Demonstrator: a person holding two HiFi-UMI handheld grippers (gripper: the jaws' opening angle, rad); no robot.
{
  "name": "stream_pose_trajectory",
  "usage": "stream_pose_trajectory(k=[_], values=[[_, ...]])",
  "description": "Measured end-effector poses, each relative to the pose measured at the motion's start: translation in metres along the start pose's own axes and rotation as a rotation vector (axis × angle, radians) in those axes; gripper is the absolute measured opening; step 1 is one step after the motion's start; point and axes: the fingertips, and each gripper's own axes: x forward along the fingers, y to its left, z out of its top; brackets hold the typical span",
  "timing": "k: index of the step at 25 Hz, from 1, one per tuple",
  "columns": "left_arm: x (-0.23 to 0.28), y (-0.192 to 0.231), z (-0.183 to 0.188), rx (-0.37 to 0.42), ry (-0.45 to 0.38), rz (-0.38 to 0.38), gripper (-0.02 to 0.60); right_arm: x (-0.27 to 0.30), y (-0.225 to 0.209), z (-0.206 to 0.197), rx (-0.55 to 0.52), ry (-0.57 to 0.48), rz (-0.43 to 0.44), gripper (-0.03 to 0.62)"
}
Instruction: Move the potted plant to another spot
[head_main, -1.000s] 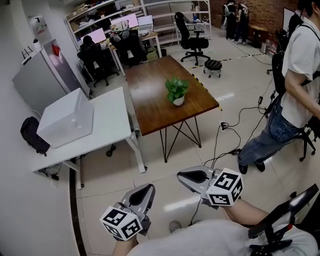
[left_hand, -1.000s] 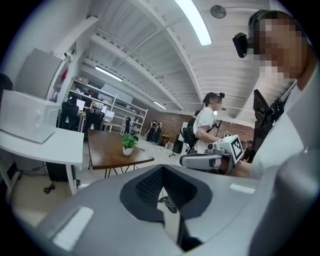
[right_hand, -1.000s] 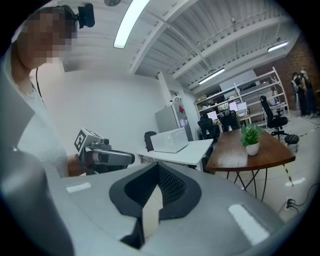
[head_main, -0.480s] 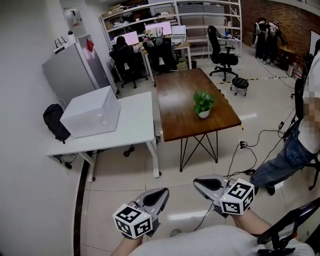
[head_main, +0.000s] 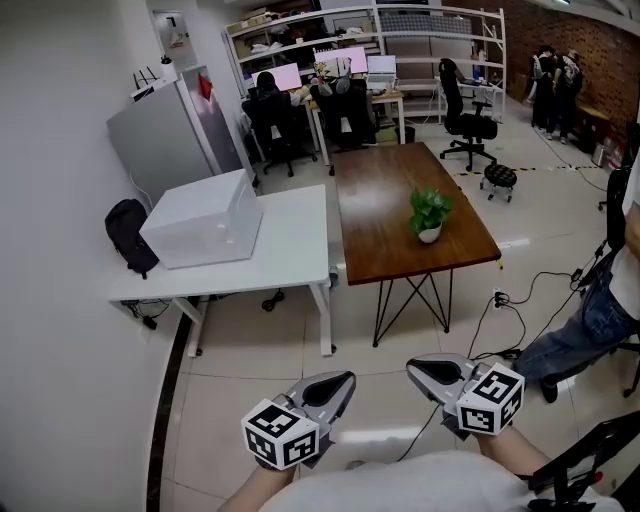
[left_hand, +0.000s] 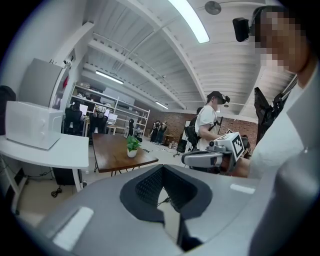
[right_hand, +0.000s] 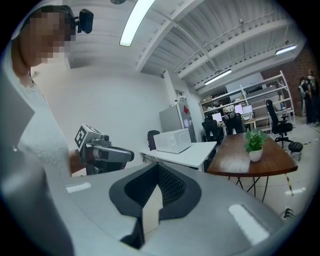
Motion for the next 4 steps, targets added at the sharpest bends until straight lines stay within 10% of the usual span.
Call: stream_pose_trajectory(k=[4], values=[[0.0027,0.0031,-0.0028,-0.001,0.003,-0.008,-0.006,0.0017,-0.0017,-0.0037,0.001,0.004,-0.009,0.004]])
